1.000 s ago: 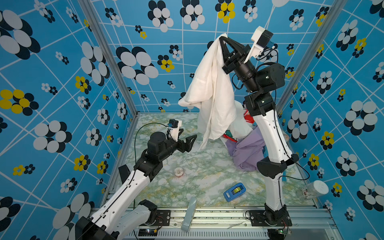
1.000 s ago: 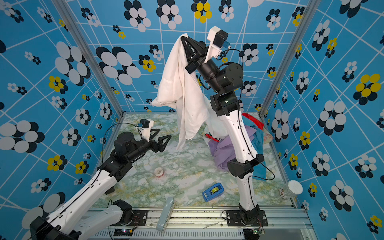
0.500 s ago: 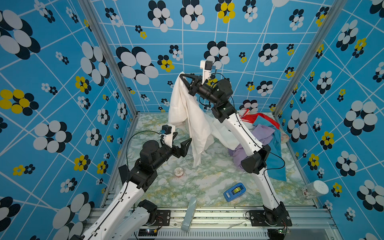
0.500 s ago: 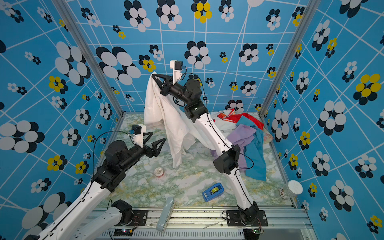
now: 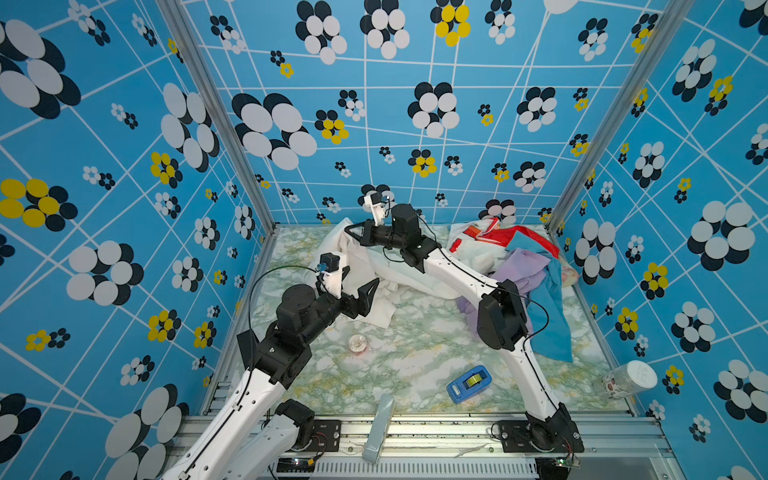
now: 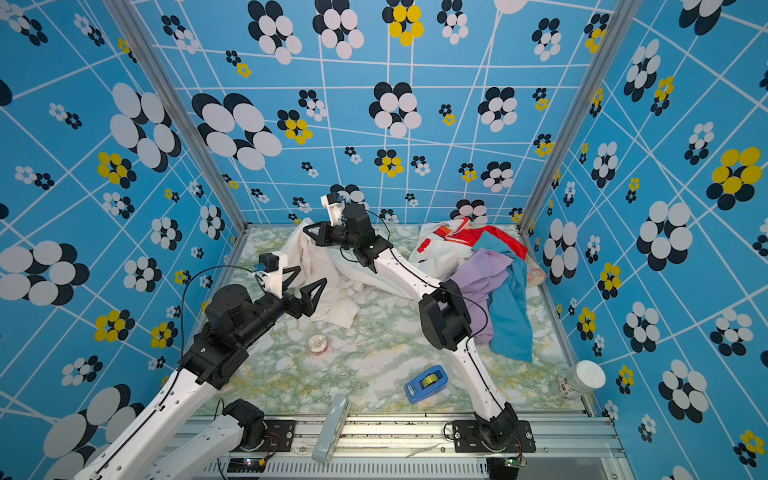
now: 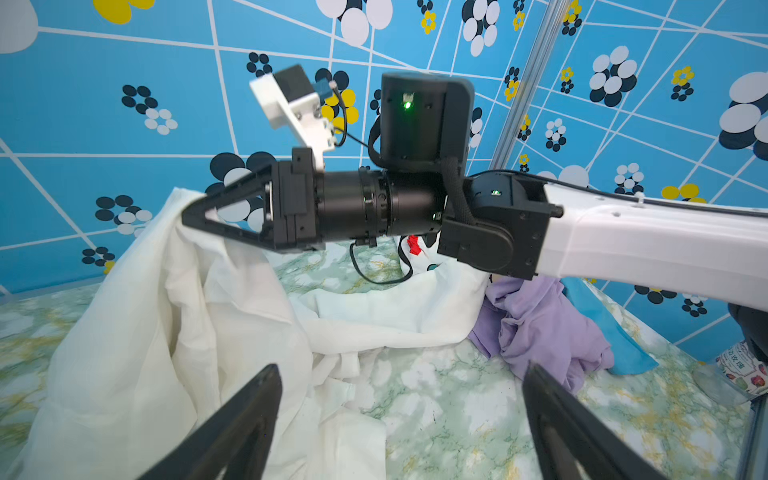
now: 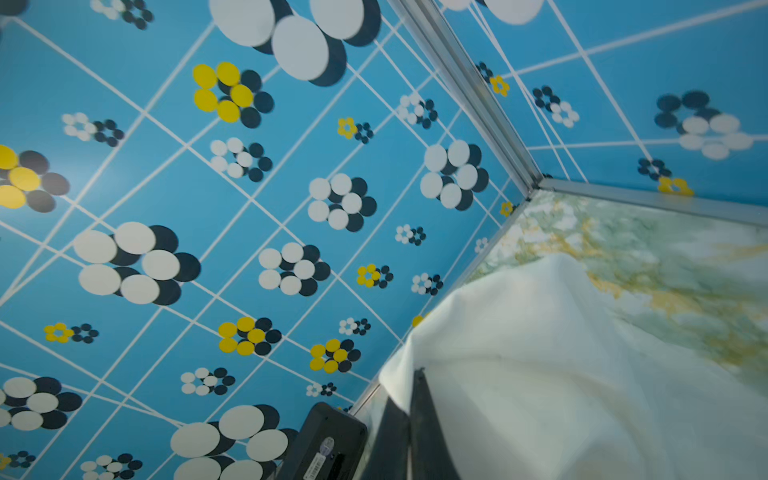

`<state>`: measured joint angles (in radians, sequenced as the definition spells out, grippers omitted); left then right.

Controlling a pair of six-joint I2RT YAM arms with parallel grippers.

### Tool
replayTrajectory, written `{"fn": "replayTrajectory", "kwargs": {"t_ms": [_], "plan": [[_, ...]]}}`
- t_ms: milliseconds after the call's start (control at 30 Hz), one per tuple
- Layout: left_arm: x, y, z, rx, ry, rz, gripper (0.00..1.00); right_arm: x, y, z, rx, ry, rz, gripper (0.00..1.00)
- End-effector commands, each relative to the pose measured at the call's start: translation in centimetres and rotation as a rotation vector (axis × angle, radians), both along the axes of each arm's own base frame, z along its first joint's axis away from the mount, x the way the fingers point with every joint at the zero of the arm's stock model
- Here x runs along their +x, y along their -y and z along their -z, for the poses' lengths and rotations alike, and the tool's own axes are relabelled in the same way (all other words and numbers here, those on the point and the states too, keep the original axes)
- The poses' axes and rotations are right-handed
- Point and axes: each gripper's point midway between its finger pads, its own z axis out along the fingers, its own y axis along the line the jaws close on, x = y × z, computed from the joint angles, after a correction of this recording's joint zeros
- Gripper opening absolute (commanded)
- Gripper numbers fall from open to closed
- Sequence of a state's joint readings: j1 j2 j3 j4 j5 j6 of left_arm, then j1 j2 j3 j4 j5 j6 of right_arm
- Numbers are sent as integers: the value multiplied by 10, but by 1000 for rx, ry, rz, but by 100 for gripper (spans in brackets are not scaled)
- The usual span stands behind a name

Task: Pick out a specific cloth from the pile
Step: 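Swing the white shirt toward the left gripper and lower it onto the table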

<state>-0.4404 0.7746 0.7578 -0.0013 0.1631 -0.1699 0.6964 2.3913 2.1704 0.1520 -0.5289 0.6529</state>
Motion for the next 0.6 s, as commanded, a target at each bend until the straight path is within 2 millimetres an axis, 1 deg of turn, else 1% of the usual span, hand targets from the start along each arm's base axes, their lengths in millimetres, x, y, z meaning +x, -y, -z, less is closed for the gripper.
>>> {"fn": "replayTrajectory", "kwargs": {"t_ms": [0,100,200,300,400,500,567], "plan": [[1,-4,9,24,-5,-18,92,-19,3,6,-97,3,-6,0],[2,-2,10,22,-10,-11,92,-21,8,44,-248,-35,34,0],[2,-2,10,23,-12,-12,92,-17,27,77,-415,-74,109,0],[3,-2,11,23,-15,-13,92,-19,47,103,-567,-93,154,0],[5,-1,13,23,-22,-11,92,-24,61,126,-662,-117,164,0],[5,1,13,15,-29,-2,92,-31,65,144,-704,-148,145,1],[5,2,12,10,-26,3,92,-33,65,145,-708,-151,139,18]]}}
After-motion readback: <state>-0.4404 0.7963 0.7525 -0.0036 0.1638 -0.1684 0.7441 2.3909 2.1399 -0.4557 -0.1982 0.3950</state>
